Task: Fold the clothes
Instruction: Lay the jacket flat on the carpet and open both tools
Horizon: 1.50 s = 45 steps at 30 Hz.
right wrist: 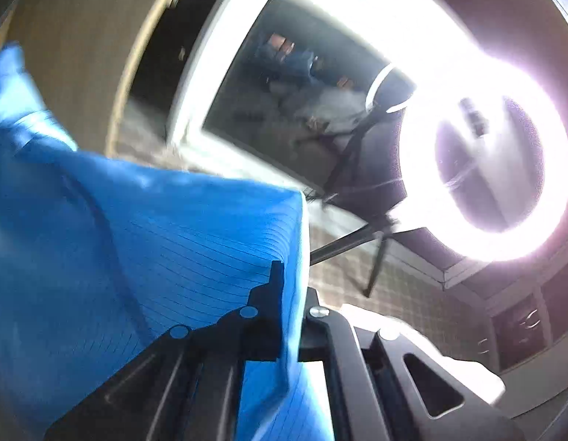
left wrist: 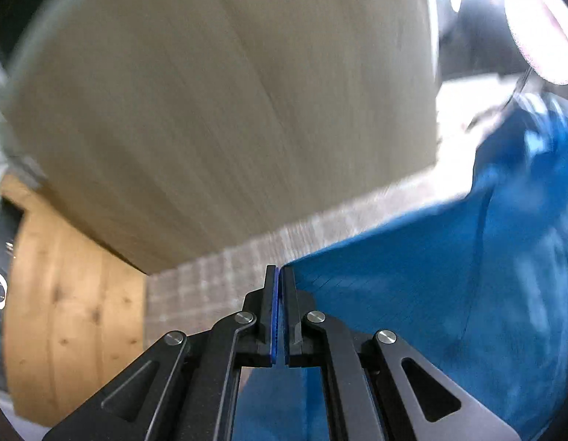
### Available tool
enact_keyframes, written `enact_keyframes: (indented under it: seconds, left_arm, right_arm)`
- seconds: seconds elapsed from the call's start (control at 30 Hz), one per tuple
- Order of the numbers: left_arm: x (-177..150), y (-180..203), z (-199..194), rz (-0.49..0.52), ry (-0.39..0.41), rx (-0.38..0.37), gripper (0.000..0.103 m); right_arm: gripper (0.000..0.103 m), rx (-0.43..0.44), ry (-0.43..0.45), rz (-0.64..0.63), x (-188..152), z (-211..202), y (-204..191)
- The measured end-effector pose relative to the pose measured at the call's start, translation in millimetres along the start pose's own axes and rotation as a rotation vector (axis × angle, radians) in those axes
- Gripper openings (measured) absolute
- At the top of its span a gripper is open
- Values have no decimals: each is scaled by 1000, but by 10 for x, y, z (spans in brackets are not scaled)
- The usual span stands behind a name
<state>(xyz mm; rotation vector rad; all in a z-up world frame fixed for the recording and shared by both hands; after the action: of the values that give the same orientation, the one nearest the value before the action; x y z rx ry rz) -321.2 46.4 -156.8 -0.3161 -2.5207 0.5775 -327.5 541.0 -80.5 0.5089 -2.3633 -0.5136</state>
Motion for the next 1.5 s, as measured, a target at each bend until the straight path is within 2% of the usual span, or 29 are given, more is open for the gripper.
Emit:
enact_keyframes:
  seconds: [0.1, 0.2, 0.33, 0.43, 0.53, 0.57, 0.63, 0.7, 0.8, 0.87, 0.93, 1.0, 1.07, 1.1, 1.17, 1.2, 1.27, 1.5]
  left_arm:
    - [-104, 313, 465, 32, -53, 39, 5]
    - [-154, 427, 597, 23, -73, 35, 7]
    - [-143, 281, 260, 18, -29, 41, 27]
    - [-253, 24, -145, 1, -1, 25, 30]
    - [-476, -313, -687, -26, 35, 1, 32]
    - [-602, -410, -865, -25, 46, -1, 38]
    - [-958, -541, -1207, -2, 65, -3, 45]
    - [-1300, -610, -1484, 17, 65, -19, 46]
    - [-1944, -623, -1729, 28, 43, -78, 46]
    - [-2290, -571, -1746, 29, 16, -128, 46]
    - [-2582, -466, -1761, 43, -9, -173, 46]
    - [-2810, -343, -1791, 65, -26, -215, 46]
    - [-2937, -223, -1840, 93, -24, -246, 46]
    - [-2975, -173, -1865, 111, -15, -250, 46]
    - [-3007, -107, -1906, 140, 6, -239, 46]
    - [-3021, -84, -1924, 144, 10, -249, 46]
    - [-3048, -42, -1949, 147, 11, -278, 46]
    - [-3185, 103, -1967, 131, -12, -304, 46]
  right_arm:
    - [0, -46, -52, -69, 15, 462, -76]
    - [4, -36, -66, -84, 14, 438, -16]
    - [39, -12, -78, -94, 10, 321, 88]
    - [40, 5, -87, -101, 7, 232, 166]
    - [41, 69, -34, -35, -18, -344, 321]
    - [42, 98, -11, -9, -57, -579, 343]
    - [42, 150, 34, 30, -193, -1042, 324]
    - [44, 163, 63, 28, -460, -1586, 208]
    - [50, 128, 83, 48, -843, -2151, 136]
    - [51, 95, 83, 69, -999, -2288, 185]
    - [51, 19, 57, 87, -1073, -2310, 304]
    - [51, -60, 44, 101, -1115, -2377, 432]
    - [52, -175, 25, 118, -1053, -2424, 680]
    - [52, -194, 20, 136, -1020, -2459, 762]
    - [52, -184, 17, 183, -961, -2555, 865]
    - [52, -157, 10, 186, -971, -2543, 791]
    - [52, -79, -10, 169, -1035, -2457, 505]
    - [52, 184, -86, 122, -1256, -2131, -470]
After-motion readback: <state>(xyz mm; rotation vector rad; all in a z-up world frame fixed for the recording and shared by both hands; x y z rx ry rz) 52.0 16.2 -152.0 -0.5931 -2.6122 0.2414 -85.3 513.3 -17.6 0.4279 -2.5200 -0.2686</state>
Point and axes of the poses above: each gripper's, at about its wrist camera, not at the fingertips, and z roughly the way its jaws point, y to its right, x to its top, the point moved 7 cm from there along z, roughly the way its jaws point, and after that the axes turned 8 degrees about x, right-handed, at the moved point
